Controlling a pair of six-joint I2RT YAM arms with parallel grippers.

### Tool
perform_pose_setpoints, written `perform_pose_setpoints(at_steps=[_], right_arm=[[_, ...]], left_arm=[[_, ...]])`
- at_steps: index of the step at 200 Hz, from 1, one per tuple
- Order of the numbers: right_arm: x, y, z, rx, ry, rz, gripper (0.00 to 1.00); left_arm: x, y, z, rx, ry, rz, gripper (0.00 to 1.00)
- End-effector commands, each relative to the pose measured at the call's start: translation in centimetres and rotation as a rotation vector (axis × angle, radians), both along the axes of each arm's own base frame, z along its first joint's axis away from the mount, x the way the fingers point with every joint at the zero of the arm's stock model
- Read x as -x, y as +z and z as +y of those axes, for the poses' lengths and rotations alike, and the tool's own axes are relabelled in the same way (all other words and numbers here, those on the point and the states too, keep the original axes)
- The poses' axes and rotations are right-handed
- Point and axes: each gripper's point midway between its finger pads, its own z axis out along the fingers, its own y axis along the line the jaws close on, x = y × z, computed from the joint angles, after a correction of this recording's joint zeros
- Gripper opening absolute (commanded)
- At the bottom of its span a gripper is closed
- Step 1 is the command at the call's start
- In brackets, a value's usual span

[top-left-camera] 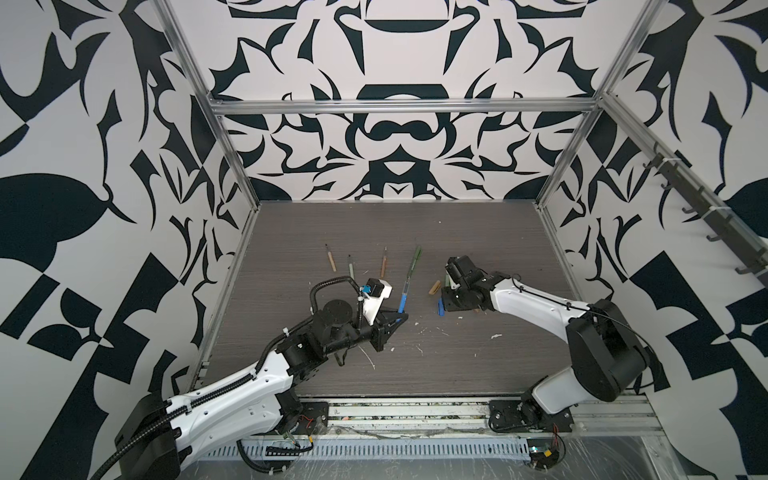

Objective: Insert the pens into the pen caps
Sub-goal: 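Close the right gripper on the blue cap lying on the table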

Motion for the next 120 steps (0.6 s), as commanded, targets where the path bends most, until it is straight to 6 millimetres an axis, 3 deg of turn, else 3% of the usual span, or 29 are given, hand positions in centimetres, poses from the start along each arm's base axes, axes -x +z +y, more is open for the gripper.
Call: perform_pose_setpoints(at_steps=[1,120], right_arm=[[-1.2,0.7,1.0,-0.045,-0.023,0.007,0.31],[-1.4,-2.1,1.8,-0.073,-0.030,0.086,0.29]], left_arm=[[0.2,-0.1,-0.2,0.008,-0.017,-0.004,0.08],[0.5,-0.4,0.0,0.015,-0.023,0.005,0.08]])
